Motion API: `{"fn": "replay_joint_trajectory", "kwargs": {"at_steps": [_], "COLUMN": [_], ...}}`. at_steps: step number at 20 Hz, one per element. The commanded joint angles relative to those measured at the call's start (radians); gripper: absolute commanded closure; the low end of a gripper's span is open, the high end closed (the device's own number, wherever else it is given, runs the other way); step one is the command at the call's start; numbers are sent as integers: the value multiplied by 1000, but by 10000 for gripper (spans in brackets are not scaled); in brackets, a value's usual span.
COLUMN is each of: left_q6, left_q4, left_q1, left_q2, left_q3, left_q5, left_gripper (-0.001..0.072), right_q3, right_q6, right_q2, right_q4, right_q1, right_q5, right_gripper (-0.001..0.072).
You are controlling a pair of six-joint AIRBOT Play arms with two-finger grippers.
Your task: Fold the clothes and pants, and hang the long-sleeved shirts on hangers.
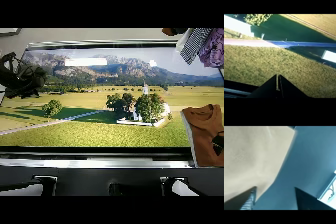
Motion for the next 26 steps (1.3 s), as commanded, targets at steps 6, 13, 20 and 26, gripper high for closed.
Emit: {"fn": "replay_joint_trajectory", "kwargs": {"at_steps": [6, 13, 20, 26], "left_q6": [101, 245, 254, 254], "left_q4": [1, 1, 1, 1], "left_q1": [-31, -213, -251, -251], "left_q2": [10, 261, 348, 348], "left_q3": [-1, -292, -383, -383], "left_q5": [46, 227, 159, 159], "left_gripper": [691, 691, 689, 689], "right_q3": [208, 233, 233, 233], "right_q6": [-164, -362, -380, -380], "right_q2": [99, 149, 149, 149], "right_q4": [431, 760, 696, 696], "right_q1": [94, 672, 957, 957], "right_q5": [-209, -331, -415, -418], "right_gripper": [613, 684, 682, 682]}}
